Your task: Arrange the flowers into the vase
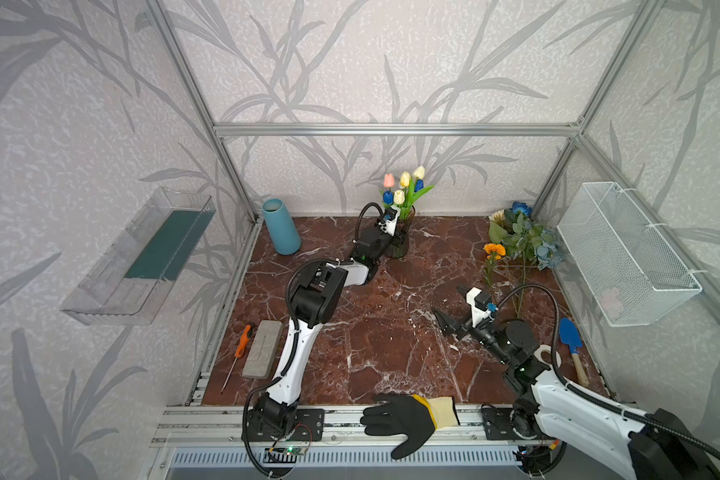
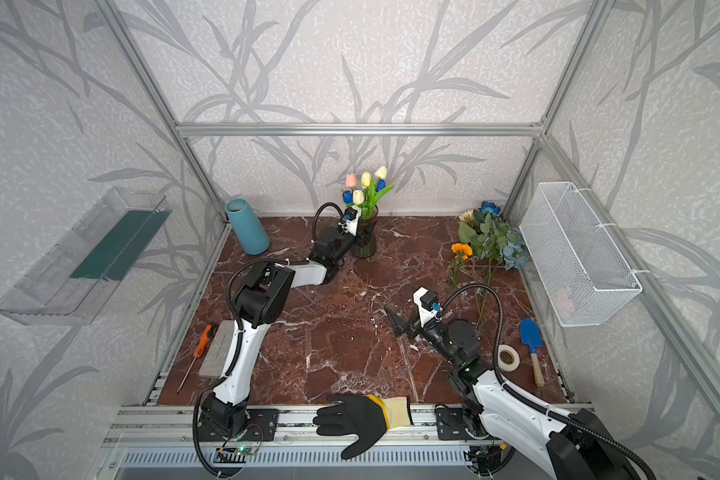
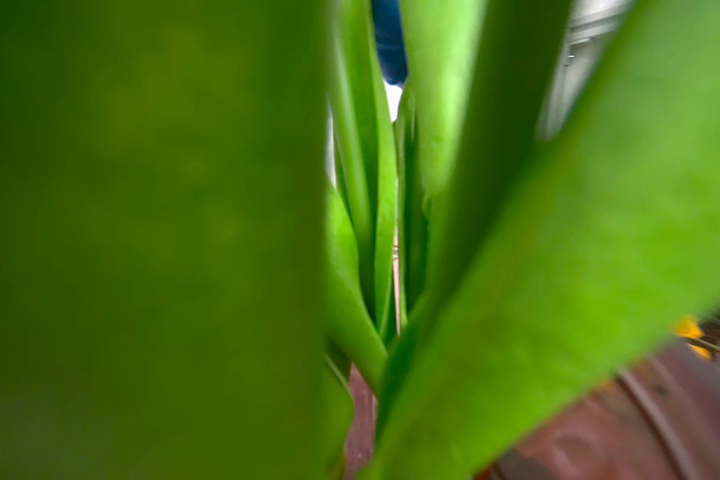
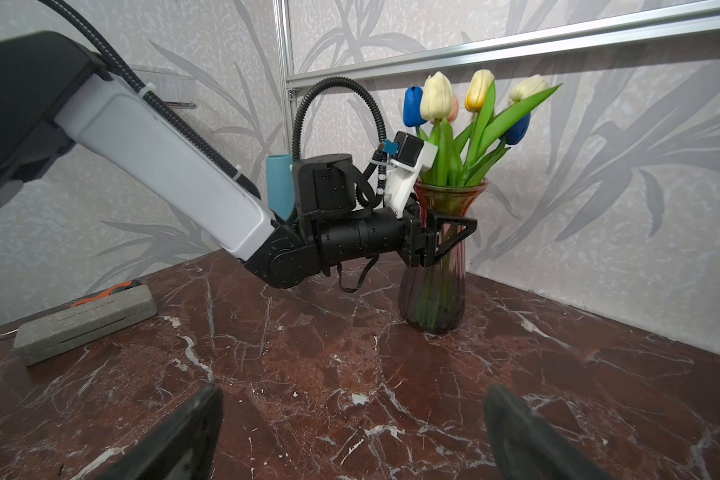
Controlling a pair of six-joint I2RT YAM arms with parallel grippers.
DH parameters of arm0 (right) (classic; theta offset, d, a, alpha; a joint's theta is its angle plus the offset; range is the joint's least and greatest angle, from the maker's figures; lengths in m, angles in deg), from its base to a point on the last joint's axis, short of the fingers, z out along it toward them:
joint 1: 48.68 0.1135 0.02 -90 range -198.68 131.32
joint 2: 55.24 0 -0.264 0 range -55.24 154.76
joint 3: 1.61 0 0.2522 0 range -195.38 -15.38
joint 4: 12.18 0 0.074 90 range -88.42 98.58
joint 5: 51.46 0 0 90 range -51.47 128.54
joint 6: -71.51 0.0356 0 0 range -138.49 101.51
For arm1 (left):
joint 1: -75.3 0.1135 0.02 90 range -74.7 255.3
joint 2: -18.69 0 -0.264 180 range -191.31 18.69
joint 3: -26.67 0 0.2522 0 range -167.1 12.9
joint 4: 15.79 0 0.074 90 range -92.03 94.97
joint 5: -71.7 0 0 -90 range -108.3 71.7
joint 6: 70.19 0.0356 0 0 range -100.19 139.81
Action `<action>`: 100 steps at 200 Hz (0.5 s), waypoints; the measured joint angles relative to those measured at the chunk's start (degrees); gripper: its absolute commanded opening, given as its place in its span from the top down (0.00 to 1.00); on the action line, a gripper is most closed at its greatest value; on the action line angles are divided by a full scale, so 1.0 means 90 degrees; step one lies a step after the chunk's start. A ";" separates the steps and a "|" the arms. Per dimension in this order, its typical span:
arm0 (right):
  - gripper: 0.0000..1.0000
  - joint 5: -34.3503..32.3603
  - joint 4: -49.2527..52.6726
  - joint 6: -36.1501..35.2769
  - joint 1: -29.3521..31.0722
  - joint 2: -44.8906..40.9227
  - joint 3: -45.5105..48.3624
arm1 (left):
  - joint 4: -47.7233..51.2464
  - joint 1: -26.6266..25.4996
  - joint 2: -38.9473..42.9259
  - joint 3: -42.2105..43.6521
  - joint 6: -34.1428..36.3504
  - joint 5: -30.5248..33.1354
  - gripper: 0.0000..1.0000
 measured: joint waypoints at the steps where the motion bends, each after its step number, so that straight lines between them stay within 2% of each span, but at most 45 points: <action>1: 0.02 0.0002 0.0002 0.0000 0.0000 -0.0010 0.0000 | 0.0017 0.0007 -0.0015 -0.0032 0.0000 -0.0002 1.00; 43: 0.02 0.0000 0.0061 -0.0002 0.0000 -0.0265 0.0002 | 0.0894 0.0342 -0.0784 -0.1630 -0.0007 -0.0085 1.00; 100: 0.02 0.0002 0.0131 -0.0002 0.0005 -0.0323 0.0005 | 0.1217 0.0527 -0.1316 -0.2572 -0.0126 -0.0029 1.00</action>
